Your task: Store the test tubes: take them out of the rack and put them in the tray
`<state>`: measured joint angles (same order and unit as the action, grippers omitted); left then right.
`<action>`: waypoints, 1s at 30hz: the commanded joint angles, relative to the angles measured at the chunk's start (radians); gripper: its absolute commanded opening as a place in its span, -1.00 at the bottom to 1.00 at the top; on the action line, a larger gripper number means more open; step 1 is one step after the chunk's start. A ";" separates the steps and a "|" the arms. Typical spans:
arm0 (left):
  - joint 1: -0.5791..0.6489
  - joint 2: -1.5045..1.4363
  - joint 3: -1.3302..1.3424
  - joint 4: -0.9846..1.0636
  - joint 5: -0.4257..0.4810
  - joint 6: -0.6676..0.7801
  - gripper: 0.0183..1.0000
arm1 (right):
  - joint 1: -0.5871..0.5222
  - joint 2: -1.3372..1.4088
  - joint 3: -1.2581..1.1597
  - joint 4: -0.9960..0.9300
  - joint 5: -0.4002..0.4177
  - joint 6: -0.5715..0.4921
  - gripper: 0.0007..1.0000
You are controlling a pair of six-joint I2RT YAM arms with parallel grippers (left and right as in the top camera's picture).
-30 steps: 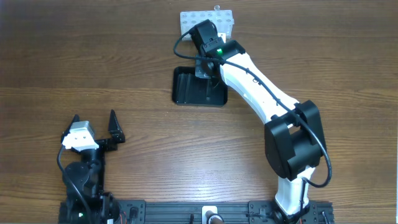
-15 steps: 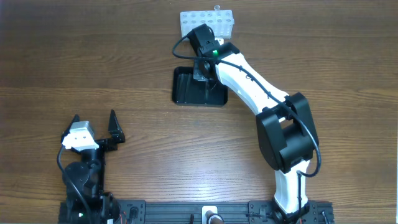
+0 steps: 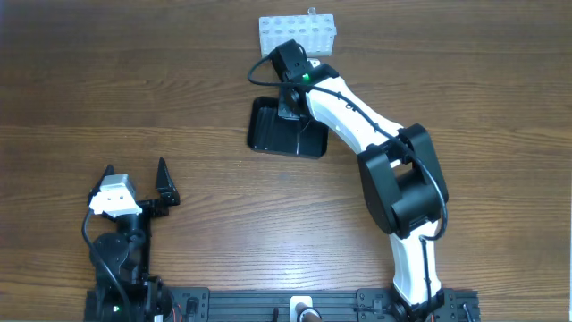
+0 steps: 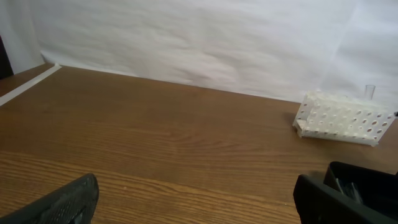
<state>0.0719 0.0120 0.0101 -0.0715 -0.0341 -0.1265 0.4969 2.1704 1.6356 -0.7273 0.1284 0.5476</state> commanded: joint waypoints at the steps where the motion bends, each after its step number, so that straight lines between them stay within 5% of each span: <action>1: -0.005 -0.005 -0.004 0.000 -0.008 0.015 1.00 | -0.007 0.033 0.012 0.021 -0.003 0.005 -0.46; 8: -0.005 -0.005 -0.004 0.000 -0.008 0.015 1.00 | -0.014 0.032 0.069 0.023 -0.008 -0.011 -0.03; 20: -0.005 -0.005 -0.004 0.000 -0.008 0.015 1.00 | -0.020 0.031 0.496 -0.297 -0.002 -0.074 0.10; 30: -0.005 -0.005 -0.004 0.000 -0.008 0.015 1.00 | -0.078 0.031 0.516 -0.172 0.147 -0.101 0.57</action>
<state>0.0719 0.0120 0.0101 -0.0715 -0.0341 -0.1261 0.4454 2.1986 2.1651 -0.9257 0.2070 0.4690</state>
